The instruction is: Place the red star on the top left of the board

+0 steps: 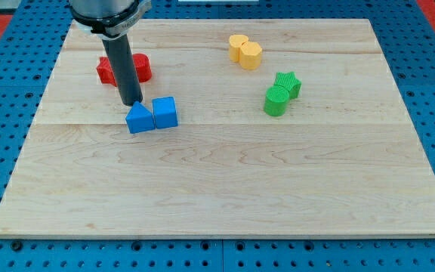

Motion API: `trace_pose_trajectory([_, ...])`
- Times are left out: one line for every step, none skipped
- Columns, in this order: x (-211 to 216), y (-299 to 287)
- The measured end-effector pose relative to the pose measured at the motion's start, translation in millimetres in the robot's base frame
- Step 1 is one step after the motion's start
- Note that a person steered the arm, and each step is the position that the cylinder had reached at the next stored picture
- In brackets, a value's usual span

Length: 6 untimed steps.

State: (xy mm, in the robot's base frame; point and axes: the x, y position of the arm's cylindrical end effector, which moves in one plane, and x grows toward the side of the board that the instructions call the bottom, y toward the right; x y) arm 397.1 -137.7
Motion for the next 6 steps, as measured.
trace_pose_trajectory([-11, -11])
trace_pose_trajectory([-54, -51])
trace_pose_trajectory([-83, -64])
trace_pose_trajectory([-119, -66])
trace_pose_trajectory([-134, -32])
trace_pose_trajectory([-114, 56])
